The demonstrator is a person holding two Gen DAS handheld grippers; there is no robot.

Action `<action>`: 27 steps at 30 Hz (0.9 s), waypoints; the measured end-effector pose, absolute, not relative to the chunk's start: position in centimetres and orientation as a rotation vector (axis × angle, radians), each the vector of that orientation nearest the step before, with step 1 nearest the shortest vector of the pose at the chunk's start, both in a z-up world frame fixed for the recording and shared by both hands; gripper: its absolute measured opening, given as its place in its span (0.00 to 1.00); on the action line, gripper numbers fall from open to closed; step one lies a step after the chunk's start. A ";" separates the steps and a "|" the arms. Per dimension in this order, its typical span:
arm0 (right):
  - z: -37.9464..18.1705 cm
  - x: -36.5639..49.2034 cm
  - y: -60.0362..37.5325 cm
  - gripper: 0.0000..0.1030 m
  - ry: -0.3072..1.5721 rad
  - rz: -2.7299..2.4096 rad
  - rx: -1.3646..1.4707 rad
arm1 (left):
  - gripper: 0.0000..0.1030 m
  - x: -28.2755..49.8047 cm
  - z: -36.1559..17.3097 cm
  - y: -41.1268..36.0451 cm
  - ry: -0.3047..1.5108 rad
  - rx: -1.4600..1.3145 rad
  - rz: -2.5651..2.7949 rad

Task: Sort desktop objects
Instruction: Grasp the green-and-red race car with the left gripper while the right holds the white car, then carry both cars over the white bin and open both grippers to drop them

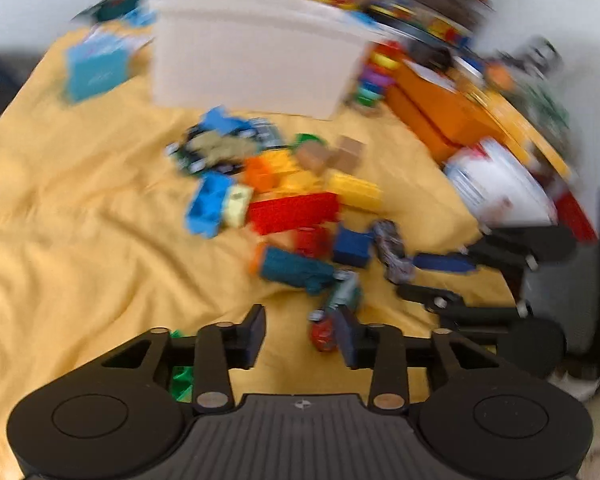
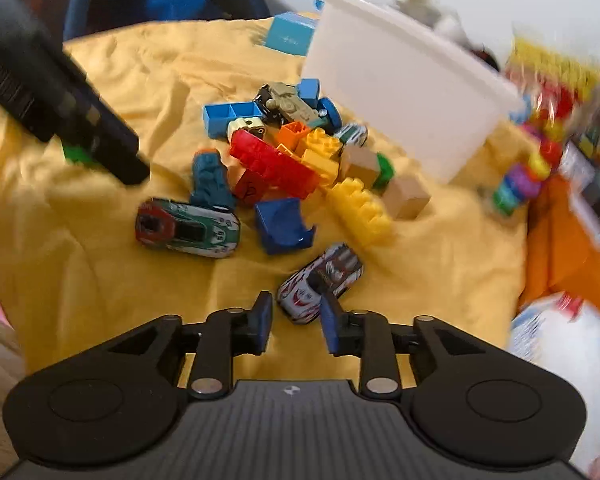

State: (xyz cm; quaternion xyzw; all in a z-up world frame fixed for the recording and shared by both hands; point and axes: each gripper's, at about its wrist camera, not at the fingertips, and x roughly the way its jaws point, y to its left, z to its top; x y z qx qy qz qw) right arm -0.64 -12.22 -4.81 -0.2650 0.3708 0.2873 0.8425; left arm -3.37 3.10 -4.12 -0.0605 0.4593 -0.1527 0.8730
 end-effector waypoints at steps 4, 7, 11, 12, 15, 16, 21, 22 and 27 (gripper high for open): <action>-3.5 1.3 -15.2 0.36 0.872 0.577 -0.220 | 0.48 -3.8 -4.0 -0.2 0.926 0.121 -0.377; -3.3 3.0 -16.1 0.39 0.901 0.507 -0.061 | 0.47 -3.5 -4.7 -2.1 0.915 0.239 -0.391; -4.6 4.1 -15.2 0.40 0.945 0.451 -0.025 | 0.45 -2.6 -5.9 -3.6 0.946 0.308 -0.433; -4.9 4.3 -15.2 0.40 0.950 0.450 -0.016 | 0.44 -2.5 -6.1 -3.7 0.948 0.323 -0.439; -5.2 3.9 -14.7 0.40 0.915 0.460 -0.059 | 0.37 -2.4 -7.0 -4.6 0.944 0.403 -0.426; -5.3 3.7 -14.6 0.39 0.905 0.466 -0.078 | 0.37 -2.5 -7.2 -4.7 0.937 0.422 -0.423; -4.2 2.9 -14.4 0.29 0.892 0.502 -0.145 | 0.31 -2.0 -6.9 -3.1 0.985 0.278 -0.461; -3.8 2.8 -14.6 0.29 0.903 0.512 -0.139 | 0.31 -2.0 -6.5 -2.5 1.009 0.231 -0.474; -4.0 2.1 -15.3 0.30 0.969 0.562 -0.137 | 0.32 -2.7 -6.6 -0.9 1.050 0.157 -0.424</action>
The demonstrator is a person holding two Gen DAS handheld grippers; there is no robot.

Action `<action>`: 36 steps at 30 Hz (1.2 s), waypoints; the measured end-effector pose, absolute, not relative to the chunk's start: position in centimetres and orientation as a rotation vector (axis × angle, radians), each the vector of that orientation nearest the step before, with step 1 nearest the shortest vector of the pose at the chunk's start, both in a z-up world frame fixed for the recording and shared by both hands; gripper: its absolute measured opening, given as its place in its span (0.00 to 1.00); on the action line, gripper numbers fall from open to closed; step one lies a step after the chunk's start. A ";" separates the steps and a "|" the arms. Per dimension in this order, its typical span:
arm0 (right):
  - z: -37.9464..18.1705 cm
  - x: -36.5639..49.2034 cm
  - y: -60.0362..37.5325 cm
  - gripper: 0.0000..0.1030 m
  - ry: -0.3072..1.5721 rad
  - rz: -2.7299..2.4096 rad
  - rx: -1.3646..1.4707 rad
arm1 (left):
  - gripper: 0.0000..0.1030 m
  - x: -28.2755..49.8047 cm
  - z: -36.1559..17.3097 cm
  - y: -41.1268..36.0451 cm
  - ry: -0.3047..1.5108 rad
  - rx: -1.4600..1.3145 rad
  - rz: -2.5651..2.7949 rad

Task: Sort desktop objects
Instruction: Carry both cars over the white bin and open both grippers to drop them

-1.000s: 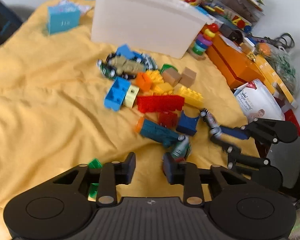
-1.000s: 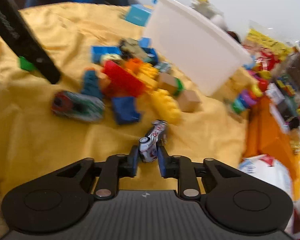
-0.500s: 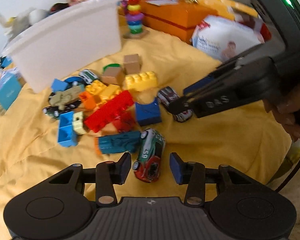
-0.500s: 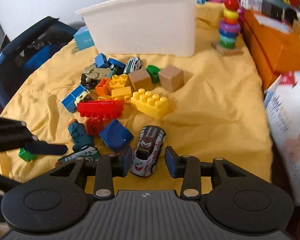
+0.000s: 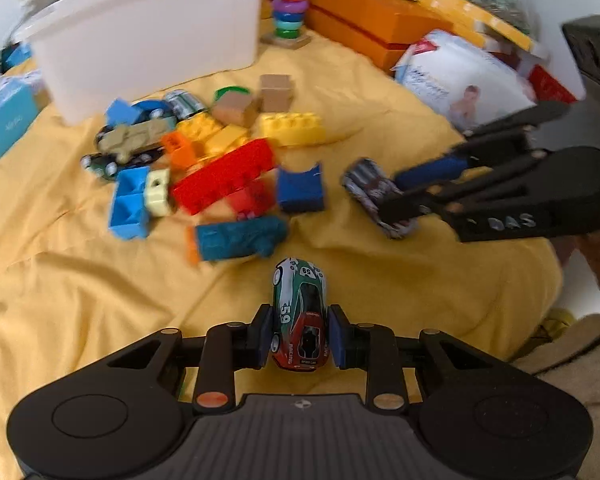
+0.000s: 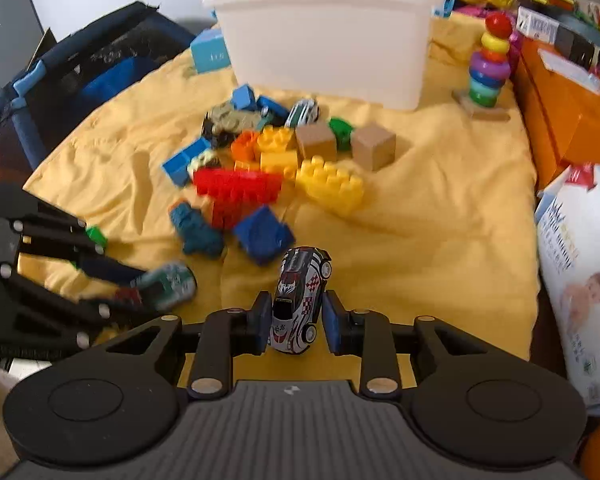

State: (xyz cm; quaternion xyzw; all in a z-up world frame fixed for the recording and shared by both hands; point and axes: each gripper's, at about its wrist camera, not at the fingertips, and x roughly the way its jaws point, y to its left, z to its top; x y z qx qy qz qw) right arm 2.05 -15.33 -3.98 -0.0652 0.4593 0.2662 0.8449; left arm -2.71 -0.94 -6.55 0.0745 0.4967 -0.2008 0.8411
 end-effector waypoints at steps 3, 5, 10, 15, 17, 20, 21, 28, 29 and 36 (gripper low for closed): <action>-4.5 2.1 -15.5 0.40 0.971 0.525 -0.119 | 0.35 -2.7 -6.4 -1.3 1.032 0.169 -0.402; -4.3 1.9 -15.2 0.50 0.954 0.524 -0.144 | 0.41 -3.1 -6.1 -1.9 1.006 0.197 -0.401; -5.0 1.3 -14.3 0.42 0.951 0.537 -0.198 | 0.36 -3.5 -6.9 -2.1 1.002 0.217 -0.391; -5.7 1.3 -15.0 0.35 0.943 0.529 -0.180 | 0.32 -2.8 -7.1 -1.0 0.998 0.138 -0.390; -5.3 1.5 -14.9 0.32 0.956 0.530 -0.177 | 0.32 -2.8 -6.7 -0.9 0.990 0.131 -0.389; -3.8 1.5 -15.5 0.31 0.936 0.525 -0.135 | 0.32 -2.9 -4.5 -0.4 0.943 0.107 -0.390; -2.9 1.6 -15.9 0.31 0.916 0.519 -0.126 | 0.32 -2.8 -3.5 -0.2 0.917 0.105 -0.387; 3.5 3.2 -17.1 0.32 0.726 0.489 -0.080 | 0.32 -0.9 4.2 1.2 0.698 0.116 -0.353; 4.4 3.7 -17.1 0.32 0.695 0.488 -0.082 | 0.32 -0.2 5.2 1.3 0.666 0.134 -0.343; 9.7 10.1 -15.1 0.32 0.507 0.477 -0.102 | 0.32 6.5 10.5 2.5 0.502 0.163 -0.233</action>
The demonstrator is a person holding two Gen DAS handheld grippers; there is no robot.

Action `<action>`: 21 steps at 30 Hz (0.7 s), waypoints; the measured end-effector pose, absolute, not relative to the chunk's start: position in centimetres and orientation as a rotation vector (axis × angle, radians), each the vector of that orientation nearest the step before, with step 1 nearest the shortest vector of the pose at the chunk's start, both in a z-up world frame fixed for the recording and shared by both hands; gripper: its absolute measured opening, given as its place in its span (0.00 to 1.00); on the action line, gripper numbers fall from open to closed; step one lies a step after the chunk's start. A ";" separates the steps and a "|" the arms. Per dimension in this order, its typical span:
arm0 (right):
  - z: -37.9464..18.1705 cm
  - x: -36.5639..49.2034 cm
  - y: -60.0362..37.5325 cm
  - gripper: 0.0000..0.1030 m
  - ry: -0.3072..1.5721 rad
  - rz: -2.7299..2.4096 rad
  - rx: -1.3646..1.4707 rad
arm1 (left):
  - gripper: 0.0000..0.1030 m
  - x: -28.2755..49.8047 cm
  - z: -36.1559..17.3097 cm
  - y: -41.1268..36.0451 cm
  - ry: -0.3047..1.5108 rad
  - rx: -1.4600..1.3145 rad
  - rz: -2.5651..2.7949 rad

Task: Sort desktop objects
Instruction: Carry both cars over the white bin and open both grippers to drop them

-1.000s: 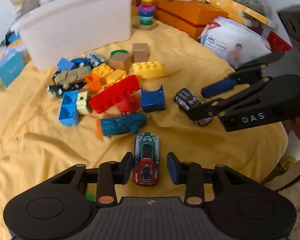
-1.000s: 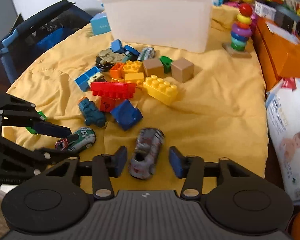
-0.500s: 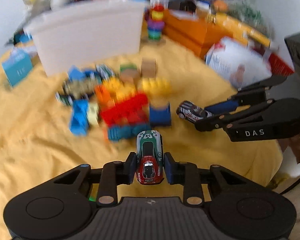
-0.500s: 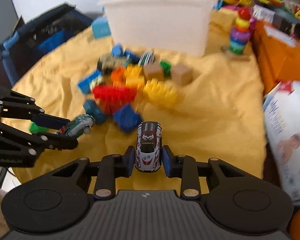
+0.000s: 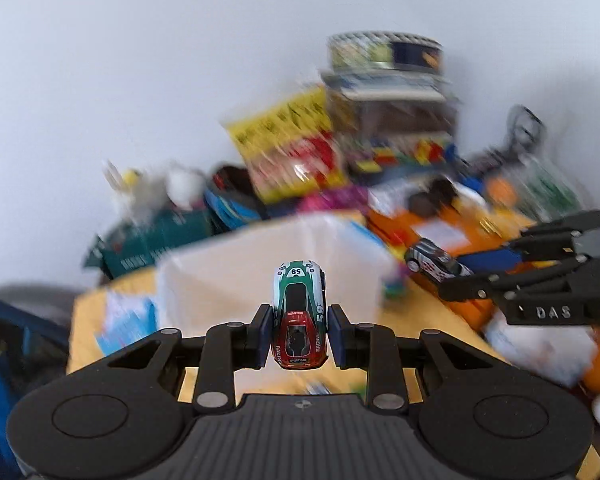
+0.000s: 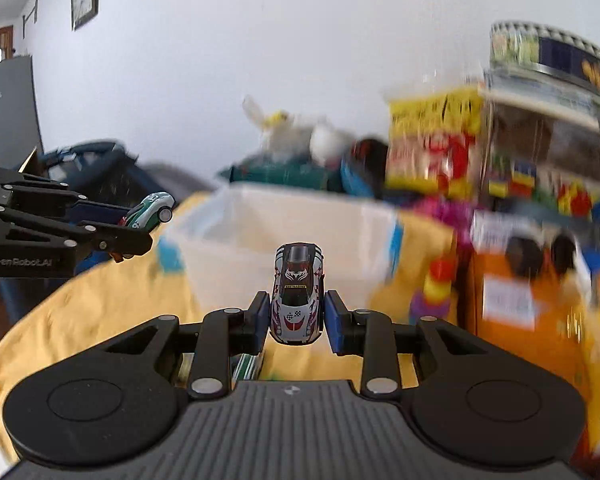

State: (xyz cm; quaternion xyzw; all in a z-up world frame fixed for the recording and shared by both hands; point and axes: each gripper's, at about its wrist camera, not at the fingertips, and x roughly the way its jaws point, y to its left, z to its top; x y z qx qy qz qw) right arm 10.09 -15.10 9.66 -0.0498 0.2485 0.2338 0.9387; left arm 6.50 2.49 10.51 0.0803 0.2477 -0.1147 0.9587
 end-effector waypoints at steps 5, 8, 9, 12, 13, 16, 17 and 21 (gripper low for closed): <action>10.6 16.2 -13.1 0.32 0.493 0.470 -0.079 | 0.32 12.3 11.7 3.8 0.456 0.152 -0.173; 10.0 19.0 -11.9 0.32 0.516 0.458 -0.081 | 0.32 16.0 10.2 4.5 0.506 0.156 -0.129; 9.6 20.0 -11.5 0.32 0.527 0.449 -0.082 | 0.32 17.3 9.3 4.8 0.532 0.157 -0.113; 8.0 22.1 -10.7 0.32 0.586 0.434 -0.080 | 0.32 20.1 6.4 5.4 0.622 0.170 -0.068; 7.5 22.6 -10.5 0.32 0.602 0.433 -0.076 | 0.32 20.9 5.4 5.6 0.656 0.180 -0.057; 6.2 23.5 -9.9 0.33 0.655 0.426 -0.090 | 0.32 22.1 3.2 6.3 0.728 0.166 -0.054; 5.8 23.6 -9.7 0.33 0.666 0.426 -0.091 | 0.32 22.2 2.8 6.6 0.742 0.155 -0.044; 5.2 23.4 -9.8 0.34 0.679 0.421 -0.092 | 0.47 21.6 2.8 7.1 0.753 0.091 -0.051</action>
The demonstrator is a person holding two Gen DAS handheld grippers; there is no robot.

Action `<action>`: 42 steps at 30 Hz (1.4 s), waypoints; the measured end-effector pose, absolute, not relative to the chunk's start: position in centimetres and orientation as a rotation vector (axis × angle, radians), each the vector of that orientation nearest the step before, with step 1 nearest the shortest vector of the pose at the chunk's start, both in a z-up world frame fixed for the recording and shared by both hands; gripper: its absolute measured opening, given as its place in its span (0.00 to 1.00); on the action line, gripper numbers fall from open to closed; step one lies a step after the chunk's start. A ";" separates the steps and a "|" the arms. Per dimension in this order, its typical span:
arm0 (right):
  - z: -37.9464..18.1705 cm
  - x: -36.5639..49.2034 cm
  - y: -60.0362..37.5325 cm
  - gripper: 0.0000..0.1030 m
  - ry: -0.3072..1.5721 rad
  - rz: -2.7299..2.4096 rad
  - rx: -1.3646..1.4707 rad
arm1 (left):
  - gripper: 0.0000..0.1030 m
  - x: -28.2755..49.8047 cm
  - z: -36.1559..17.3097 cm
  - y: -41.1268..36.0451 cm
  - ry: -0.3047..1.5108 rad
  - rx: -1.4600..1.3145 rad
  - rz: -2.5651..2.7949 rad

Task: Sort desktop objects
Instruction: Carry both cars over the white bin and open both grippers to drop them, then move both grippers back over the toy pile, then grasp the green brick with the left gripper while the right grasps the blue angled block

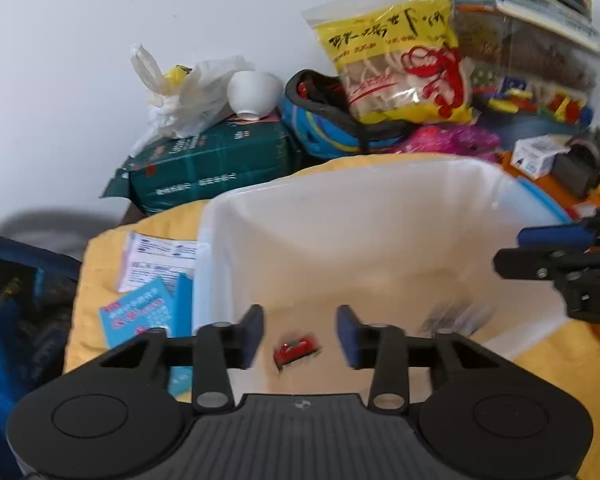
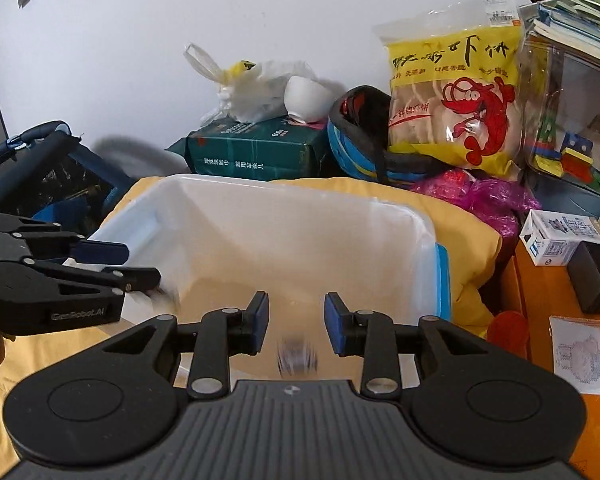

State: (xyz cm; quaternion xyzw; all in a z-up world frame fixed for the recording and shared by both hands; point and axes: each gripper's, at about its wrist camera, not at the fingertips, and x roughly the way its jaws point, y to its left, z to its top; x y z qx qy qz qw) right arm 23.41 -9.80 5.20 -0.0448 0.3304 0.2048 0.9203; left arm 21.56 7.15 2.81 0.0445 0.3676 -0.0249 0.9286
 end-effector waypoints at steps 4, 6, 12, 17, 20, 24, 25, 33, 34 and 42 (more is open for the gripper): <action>6.3 22.0 -10.4 0.38 0.634 0.436 -0.073 | 0.48 19.5 4.7 6.8 0.707 0.066 -0.083; 6.9 20.7 -10.8 0.43 0.605 0.454 -0.062 | 0.56 17.8 5.7 6.5 0.659 0.066 -0.096; 7.5 15.9 -11.5 0.50 0.566 0.483 -0.040 | 0.67 11.7 6.7 4.9 0.614 0.123 -0.159; 5.6 11.3 -11.7 0.67 0.581 0.480 -0.096 | 0.67 6.2 4.4 4.0 0.677 0.108 -0.210; 3.4 8.5 -11.9 0.67 0.643 0.489 -0.119 | 0.67 3.0 2.1 3.5 0.723 0.122 -0.209; 0.1 5.8 -12.0 0.67 0.738 0.496 -0.136 | 0.67 -0.2 -1.4 3.2 0.823 0.121 -0.189; -0.5 5.3 -11.9 0.66 0.760 0.493 -0.152 | 0.67 -0.8 -2.3 3.2 0.857 0.113 -0.186; -2.3 2.6 -11.8 0.51 0.836 0.562 -0.198 | 0.64 -4.0 -4.1 4.3 0.929 0.078 -0.212; -2.5 2.5 -11.6 0.51 0.842 0.565 -0.208 | 0.64 -4.3 -4.1 4.3 0.928 0.080 -0.211; -3.1 1.2 -10.3 0.47 0.800 0.573 -0.329 | 0.62 -5.9 -4.7 4.8 0.938 0.176 -0.169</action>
